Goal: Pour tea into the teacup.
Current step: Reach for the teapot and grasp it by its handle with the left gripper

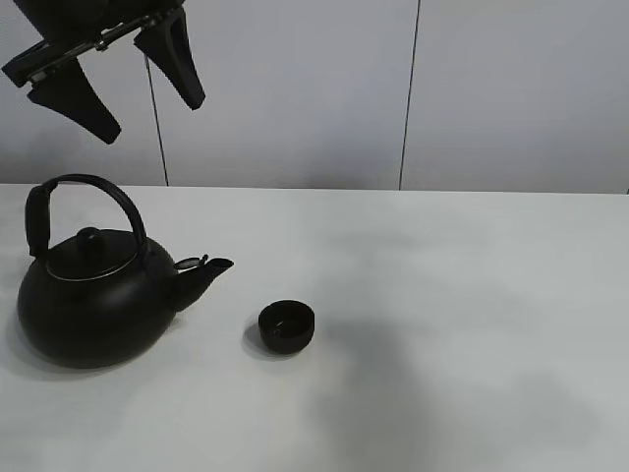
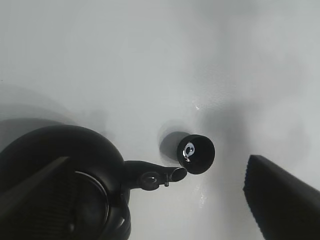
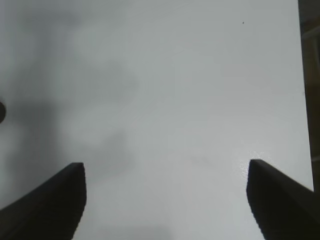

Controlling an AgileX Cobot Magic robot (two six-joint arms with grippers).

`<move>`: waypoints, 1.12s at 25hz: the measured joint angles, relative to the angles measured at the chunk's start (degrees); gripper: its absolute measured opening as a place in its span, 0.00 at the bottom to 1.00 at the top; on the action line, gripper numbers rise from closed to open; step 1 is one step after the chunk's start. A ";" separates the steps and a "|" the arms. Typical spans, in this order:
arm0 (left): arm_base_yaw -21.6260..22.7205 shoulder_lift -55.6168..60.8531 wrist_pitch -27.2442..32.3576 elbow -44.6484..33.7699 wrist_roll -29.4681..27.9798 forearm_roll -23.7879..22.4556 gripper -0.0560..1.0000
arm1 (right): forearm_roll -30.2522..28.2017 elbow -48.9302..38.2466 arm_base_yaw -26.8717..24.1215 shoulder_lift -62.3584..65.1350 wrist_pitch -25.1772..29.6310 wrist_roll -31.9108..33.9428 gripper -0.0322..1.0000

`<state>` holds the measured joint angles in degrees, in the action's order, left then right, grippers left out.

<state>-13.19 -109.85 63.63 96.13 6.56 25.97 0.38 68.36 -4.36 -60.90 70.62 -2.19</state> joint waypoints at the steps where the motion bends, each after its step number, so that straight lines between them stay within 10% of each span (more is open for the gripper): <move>1: 0.00 0.00 0.00 0.00 0.00 0.00 0.68 | 0.08 -2.37 0.00 5.02 -0.55 0.00 0.61; 12: 0.00 0.00 0.00 0.00 0.00 0.00 0.68 | 0.98 -28.09 0.00 48.39 -4.99 0.20 0.61; 28: 0.00 0.00 -0.04 0.00 0.00 0.00 0.68 | 0.96 -40.05 0.00 61.96 -5.47 -1.07 0.58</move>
<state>-13.19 -109.85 63.59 96.13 6.56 25.97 1.34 28.32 -4.36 1.06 65.15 -3.26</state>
